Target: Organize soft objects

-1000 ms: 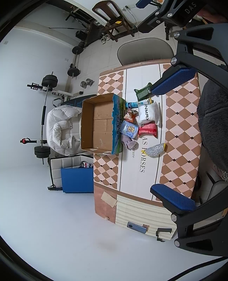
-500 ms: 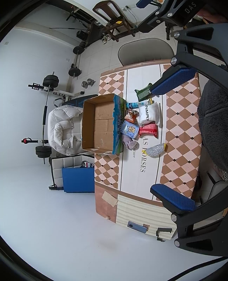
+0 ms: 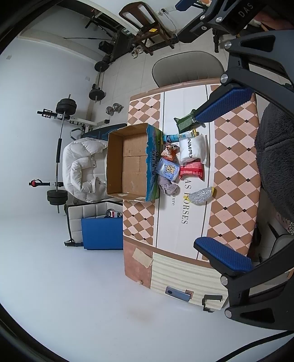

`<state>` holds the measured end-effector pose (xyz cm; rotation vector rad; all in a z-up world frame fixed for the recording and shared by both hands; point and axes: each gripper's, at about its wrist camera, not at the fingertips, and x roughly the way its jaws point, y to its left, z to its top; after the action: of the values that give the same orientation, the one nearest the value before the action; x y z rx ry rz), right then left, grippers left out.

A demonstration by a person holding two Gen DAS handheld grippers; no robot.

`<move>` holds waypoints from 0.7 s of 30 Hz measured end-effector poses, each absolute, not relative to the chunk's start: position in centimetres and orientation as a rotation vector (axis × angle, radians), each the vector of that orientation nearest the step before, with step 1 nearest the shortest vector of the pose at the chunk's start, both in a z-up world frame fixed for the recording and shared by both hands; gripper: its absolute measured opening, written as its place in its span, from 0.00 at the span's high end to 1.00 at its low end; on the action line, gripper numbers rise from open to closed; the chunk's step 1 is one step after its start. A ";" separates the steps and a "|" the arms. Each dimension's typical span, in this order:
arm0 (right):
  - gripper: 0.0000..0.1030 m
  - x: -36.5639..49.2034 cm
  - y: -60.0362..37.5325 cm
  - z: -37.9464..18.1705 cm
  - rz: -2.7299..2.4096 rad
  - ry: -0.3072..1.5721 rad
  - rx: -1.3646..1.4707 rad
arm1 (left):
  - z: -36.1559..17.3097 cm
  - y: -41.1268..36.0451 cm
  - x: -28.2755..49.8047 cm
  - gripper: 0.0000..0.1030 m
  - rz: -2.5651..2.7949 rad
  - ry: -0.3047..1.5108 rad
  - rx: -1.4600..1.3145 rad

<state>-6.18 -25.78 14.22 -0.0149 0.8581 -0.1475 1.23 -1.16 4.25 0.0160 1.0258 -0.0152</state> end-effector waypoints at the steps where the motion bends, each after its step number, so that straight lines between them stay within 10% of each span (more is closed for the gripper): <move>1: 0.00 -6.1 -25.8 14.4 -0.147 0.856 -0.014 | 4.2 -1.2 1.2 0.00 -0.015 1.027 0.016; 12: 0.00 -4.3 -25.9 12.5 -0.113 0.887 0.029 | 2.4 0.0 3.7 0.00 0.040 1.033 0.014; 21: 0.00 7.6 -24.8 -4.6 -0.013 1.205 0.068 | -14.1 6.5 12.7 0.00 0.140 1.368 -0.099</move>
<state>7.58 -24.82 -4.60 0.0676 1.2054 -0.0130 12.74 6.49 -14.11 -0.0992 1.3683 0.1402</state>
